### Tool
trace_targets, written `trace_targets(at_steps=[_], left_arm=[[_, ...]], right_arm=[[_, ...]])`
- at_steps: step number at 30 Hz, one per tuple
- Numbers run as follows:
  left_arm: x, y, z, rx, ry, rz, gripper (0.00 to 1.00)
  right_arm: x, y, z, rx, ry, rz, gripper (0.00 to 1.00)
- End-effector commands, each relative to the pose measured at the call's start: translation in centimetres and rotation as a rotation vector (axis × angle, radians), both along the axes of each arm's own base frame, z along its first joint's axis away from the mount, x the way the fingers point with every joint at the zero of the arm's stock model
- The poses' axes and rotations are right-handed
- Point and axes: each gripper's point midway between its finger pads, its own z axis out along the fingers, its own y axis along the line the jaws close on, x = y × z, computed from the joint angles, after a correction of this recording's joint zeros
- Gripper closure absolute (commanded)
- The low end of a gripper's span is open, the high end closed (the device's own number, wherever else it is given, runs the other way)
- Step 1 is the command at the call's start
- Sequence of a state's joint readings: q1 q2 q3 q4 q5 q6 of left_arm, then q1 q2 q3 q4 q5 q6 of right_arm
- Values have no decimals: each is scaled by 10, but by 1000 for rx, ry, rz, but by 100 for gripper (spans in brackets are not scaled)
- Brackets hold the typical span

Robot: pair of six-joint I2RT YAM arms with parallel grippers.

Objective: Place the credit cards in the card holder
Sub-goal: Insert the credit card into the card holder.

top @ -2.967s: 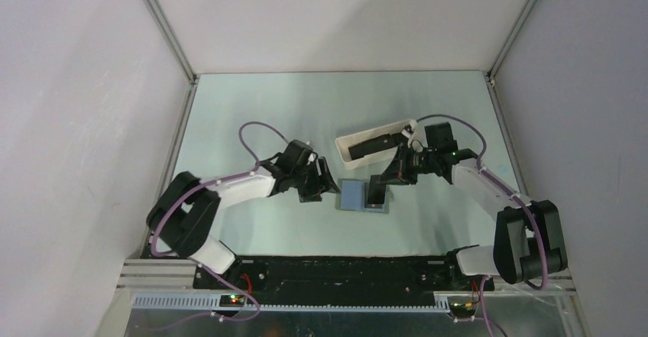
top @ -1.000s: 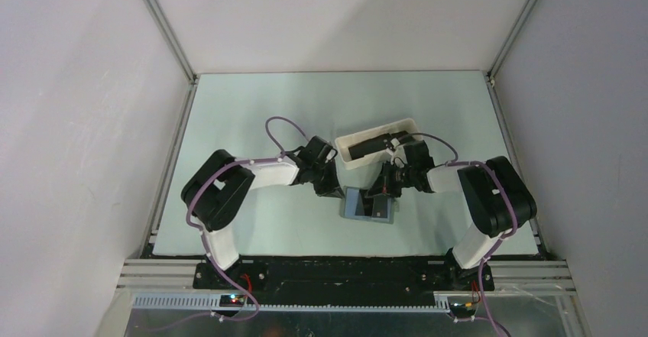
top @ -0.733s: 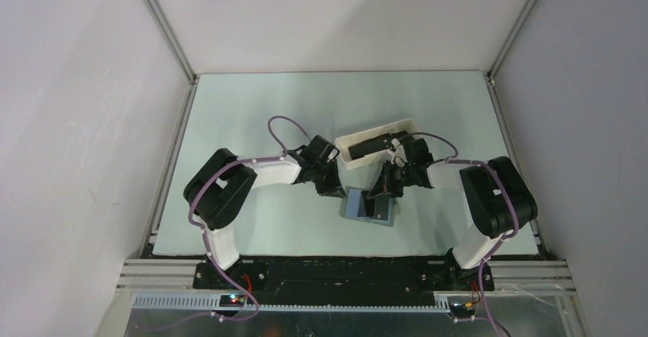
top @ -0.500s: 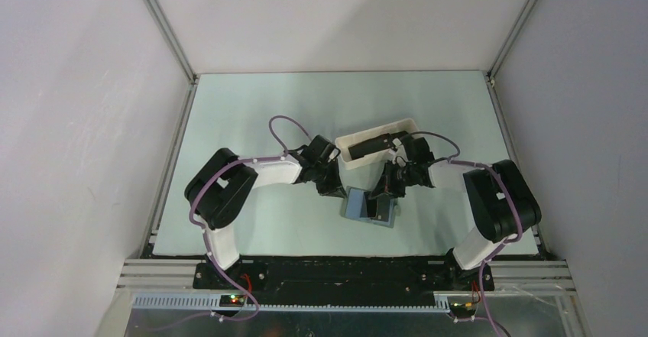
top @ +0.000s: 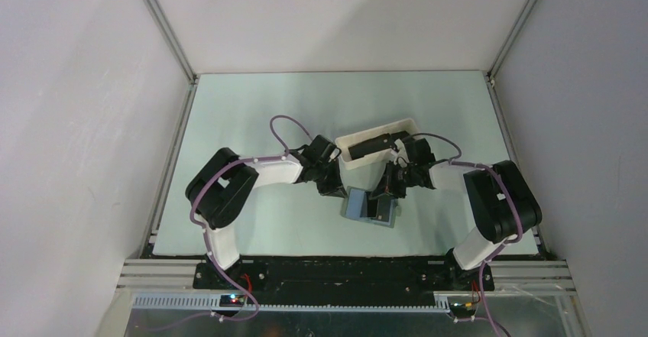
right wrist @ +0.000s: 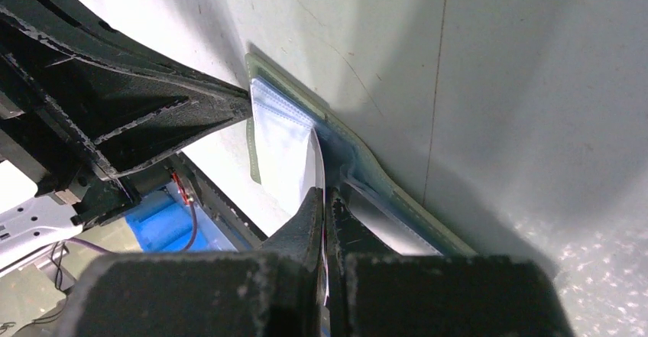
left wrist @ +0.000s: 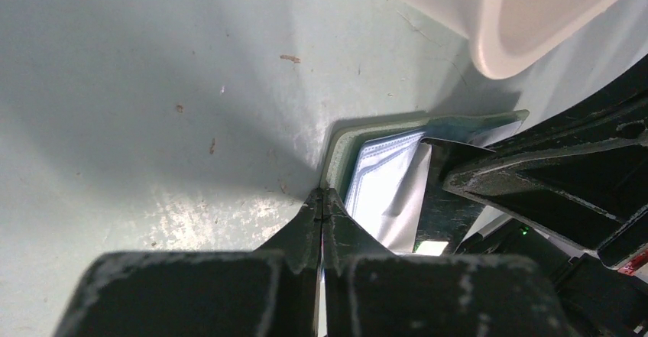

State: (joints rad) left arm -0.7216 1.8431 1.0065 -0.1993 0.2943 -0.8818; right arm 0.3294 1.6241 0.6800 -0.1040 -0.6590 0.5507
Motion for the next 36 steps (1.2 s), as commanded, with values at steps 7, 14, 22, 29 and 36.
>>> trace_targets(at_steps=[7,14,22,29,36], left_arm=[[-13,19,-29,132,41,-25,100],[-13,19,-29,137,37,-25,100],[-13,22,-29,147,37,-21,100],[-12,20,-28,144,36,-25,100],[-13,19,-27,139,36,-34,100]], right_arm=[[-15,13,-12,100,69,76,100],[-22,-4,-13,8,58,45,100],[-13,-18,2,-44,-2,-18,100],[-24,-8,-5,22,59,44,100],[-31,16,-2,170,73,139,100]])
